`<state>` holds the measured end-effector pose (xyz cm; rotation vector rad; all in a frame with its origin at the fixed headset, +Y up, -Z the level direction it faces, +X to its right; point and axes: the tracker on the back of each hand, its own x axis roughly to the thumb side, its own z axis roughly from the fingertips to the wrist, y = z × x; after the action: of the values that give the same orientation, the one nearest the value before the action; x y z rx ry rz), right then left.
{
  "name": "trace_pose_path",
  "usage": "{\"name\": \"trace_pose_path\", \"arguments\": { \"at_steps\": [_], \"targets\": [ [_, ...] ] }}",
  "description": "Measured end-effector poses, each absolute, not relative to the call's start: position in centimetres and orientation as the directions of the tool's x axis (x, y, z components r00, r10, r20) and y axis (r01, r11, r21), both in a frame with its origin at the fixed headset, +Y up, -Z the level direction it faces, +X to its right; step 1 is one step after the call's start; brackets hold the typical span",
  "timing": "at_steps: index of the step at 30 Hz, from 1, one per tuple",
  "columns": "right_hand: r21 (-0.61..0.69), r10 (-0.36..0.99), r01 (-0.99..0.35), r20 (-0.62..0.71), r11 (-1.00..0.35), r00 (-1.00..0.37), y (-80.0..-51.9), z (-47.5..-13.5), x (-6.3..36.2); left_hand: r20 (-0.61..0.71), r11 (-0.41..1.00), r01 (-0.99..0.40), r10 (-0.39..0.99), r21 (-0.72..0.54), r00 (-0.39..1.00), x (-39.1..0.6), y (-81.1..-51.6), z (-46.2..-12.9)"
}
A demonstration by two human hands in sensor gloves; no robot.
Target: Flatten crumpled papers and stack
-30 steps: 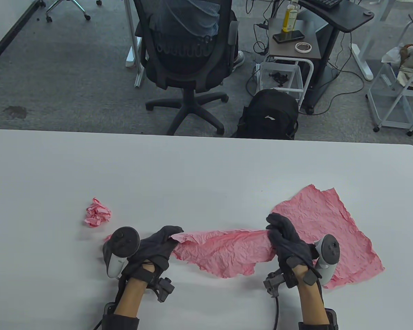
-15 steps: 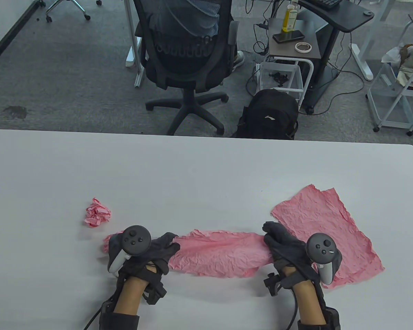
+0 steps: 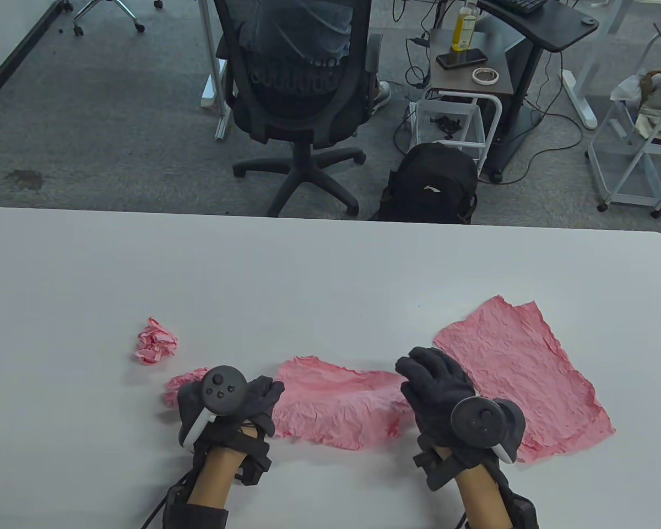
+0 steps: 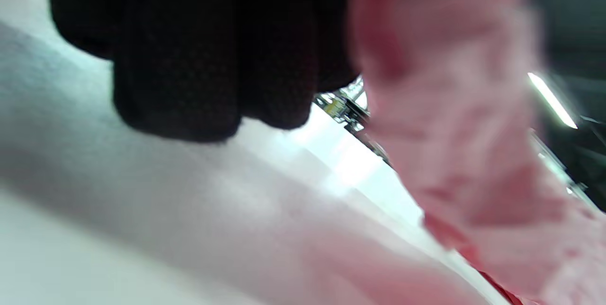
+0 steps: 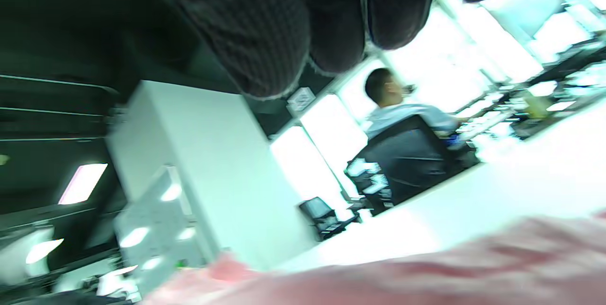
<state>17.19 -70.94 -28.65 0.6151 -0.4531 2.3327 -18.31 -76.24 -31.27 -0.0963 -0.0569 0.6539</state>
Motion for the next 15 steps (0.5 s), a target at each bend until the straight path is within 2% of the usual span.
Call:
{"name": "trace_pose_path", "arguments": {
  "at_steps": [2, 4, 7, 9, 12, 13, 15],
  "targets": [
    [-0.062, 0.512, -0.660, 0.578, -0.749, -0.635, -71.4, -28.4, 15.4, -0.006, 0.803, -0.579, 0.584, -0.140, 0.812, -18.4, -76.5, -31.3],
    [0.061, 0.487, -0.547, 0.548, -0.835, -0.681, -73.0, -28.5, 13.5, 0.024, 0.834, -0.526, 0.537, -0.168, 0.844, -18.1, -76.5, -31.3],
    [0.188, 0.450, -0.414, 0.496, -0.891, -0.743, -75.3, -29.2, 12.3, 0.022, 0.881, -0.427, 0.440, -0.203, 0.898, -17.4, -75.8, -31.0],
    [0.227, 0.436, -0.373, 0.453, -0.900, -0.777, -76.2, -29.6, 12.1, 0.068, 0.931, -0.342, 0.352, -0.128, 0.934, -16.9, -75.0, -30.4],
    [0.269, 0.439, -0.352, 0.439, -0.897, -0.784, -76.8, -29.8, 12.1, 0.280, 0.961, -0.274, 0.255, 0.031, 0.925, -15.5, -73.6, -29.8],
    [0.280, 0.440, -0.347, 0.434, -0.895, -0.786, -76.9, -29.9, 12.0, 0.408, 0.958, -0.273, 0.216, 0.085, 0.887, -14.7, -73.2, -29.6],
    [0.291, 0.438, -0.337, 0.440, -0.896, -0.784, -76.9, -29.9, 12.0, 0.543, 0.964, -0.235, 0.131, 0.126, 0.830, -13.1, -72.7, -28.9]
  ]
}}
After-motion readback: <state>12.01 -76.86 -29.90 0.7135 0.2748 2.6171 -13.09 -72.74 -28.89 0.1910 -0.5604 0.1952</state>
